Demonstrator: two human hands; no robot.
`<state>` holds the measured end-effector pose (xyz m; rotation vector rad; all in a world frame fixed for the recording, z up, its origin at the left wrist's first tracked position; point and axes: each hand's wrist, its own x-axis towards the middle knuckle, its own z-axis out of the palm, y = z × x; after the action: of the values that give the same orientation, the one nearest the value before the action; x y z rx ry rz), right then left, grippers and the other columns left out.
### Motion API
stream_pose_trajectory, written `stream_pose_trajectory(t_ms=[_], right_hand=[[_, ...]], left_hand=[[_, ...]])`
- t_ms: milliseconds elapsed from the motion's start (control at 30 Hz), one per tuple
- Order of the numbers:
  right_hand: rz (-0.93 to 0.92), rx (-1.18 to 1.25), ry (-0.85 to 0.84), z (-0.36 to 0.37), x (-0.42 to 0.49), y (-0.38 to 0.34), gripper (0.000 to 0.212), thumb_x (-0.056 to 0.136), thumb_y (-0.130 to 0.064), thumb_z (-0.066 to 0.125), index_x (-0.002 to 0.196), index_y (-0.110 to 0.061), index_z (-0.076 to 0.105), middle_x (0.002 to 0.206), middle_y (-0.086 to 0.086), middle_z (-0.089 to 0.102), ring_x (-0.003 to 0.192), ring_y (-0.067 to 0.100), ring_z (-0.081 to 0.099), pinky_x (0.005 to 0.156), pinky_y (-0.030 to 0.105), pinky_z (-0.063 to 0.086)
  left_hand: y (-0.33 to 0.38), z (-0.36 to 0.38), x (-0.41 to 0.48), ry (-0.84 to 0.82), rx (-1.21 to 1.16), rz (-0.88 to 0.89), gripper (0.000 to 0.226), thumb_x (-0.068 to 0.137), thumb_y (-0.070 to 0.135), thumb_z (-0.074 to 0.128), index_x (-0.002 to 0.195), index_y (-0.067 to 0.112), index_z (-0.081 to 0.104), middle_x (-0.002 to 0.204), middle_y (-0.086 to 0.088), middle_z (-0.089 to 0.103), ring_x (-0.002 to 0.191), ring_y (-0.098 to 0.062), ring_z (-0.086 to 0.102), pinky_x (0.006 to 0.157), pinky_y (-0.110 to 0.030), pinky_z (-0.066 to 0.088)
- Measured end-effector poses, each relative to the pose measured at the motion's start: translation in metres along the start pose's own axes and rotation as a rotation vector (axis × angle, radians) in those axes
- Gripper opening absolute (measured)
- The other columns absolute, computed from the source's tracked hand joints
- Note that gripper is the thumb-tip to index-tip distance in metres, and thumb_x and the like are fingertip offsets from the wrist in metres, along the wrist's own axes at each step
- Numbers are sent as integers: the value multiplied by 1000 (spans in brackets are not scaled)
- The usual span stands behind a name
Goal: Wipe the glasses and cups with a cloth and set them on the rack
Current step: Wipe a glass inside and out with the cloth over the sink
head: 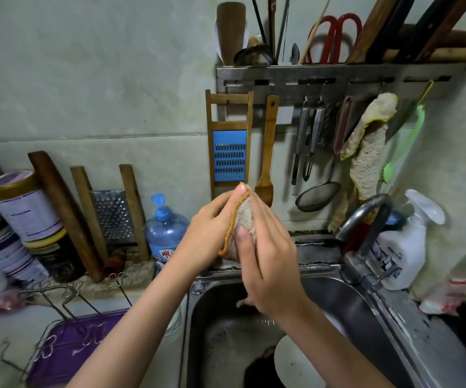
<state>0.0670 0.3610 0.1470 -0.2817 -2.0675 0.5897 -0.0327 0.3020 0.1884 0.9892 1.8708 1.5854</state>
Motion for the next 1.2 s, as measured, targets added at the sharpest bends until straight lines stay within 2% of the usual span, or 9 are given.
stream_pose_trajectory(t_ms=[100, 200, 400, 667, 800, 867, 1000, 1100, 1200], right_hand=[[54, 24, -27, -4, 16, -2, 52, 102, -36, 23, 142, -10, 44, 142, 0, 51, 134, 8, 44, 109, 33, 39], [225, 253, -28, -4, 23, 2, 44, 103, -36, 23, 125, -18, 57, 119, -7, 64, 113, -2, 56, 99, 19, 42], [1122, 1181, -243, -8, 37, 15, 40, 96, -42, 45, 105, -14, 73, 100, 11, 74, 91, 24, 70, 94, 43, 50], [1209, 1428, 123, -1, 27, 4, 55, 95, -52, 42, 121, -10, 66, 115, 17, 69, 108, 34, 65, 103, 51, 44], [1307, 1424, 303, -11, 32, 11, 50, 97, -44, 37, 95, -6, 70, 86, 19, 72, 84, 36, 65, 70, 42, 51], [1304, 1448, 327, -20, 36, 6, 46, 97, -36, 36, 92, -4, 68, 88, 22, 70, 75, 37, 64, 62, 38, 50], [1251, 1478, 183, -24, 33, -5, 49, 100, -31, 33, 81, -1, 67, 65, 18, 71, 48, 27, 68, 39, 29, 53], [1229, 1494, 86, -29, 31, -11, 56, 98, -32, 33, 75, -3, 75, 73, 18, 73, 59, 26, 72, 52, 29, 57], [1291, 1464, 43, -30, 28, -13, 49, 96, -37, 38, 108, -3, 71, 105, 24, 70, 98, 36, 68, 91, 45, 51]], left_hand=[[-1, 0, -1, 79, 2, 50, 80, 55, 94, 49, 126, 56, 53, 106, 24, 69, 109, 1, 60, 104, -37, 44], [7, -1, -7, 123, 208, 142, 90, 67, 83, 42, 148, 53, 15, 68, 17, 65, 73, -1, 63, 81, -34, 53], [16, -5, -12, 54, 477, 320, 85, 73, 72, 41, 148, 55, 4, 85, 9, 63, 75, -8, 60, 76, -35, 51], [16, 9, -12, 225, 402, 251, 79, 69, 80, 43, 138, 43, 33, 111, 11, 63, 106, -7, 59, 97, -41, 48], [17, 1, -24, -121, 424, 325, 117, 60, 74, 71, 151, 44, 3, 146, 20, 39, 131, 6, 40, 111, -30, 39], [5, 1, -24, -142, 351, 348, 134, 55, 63, 80, 152, 42, -9, 139, 32, 40, 130, 13, 38, 111, -20, 35], [-14, 14, -17, -161, 7, 297, 132, 46, 57, 89, 152, 23, 18, 132, 19, 55, 126, 3, 50, 104, -16, 41], [-16, 20, -12, -54, -121, 344, 100, 49, 57, 88, 128, 12, 47, 115, 4, 70, 115, -12, 63, 95, -22, 47], [-16, 26, -10, 69, -179, 348, 97, 47, 50, 90, 122, 5, 48, 103, -1, 72, 105, -13, 67, 91, -24, 49]])
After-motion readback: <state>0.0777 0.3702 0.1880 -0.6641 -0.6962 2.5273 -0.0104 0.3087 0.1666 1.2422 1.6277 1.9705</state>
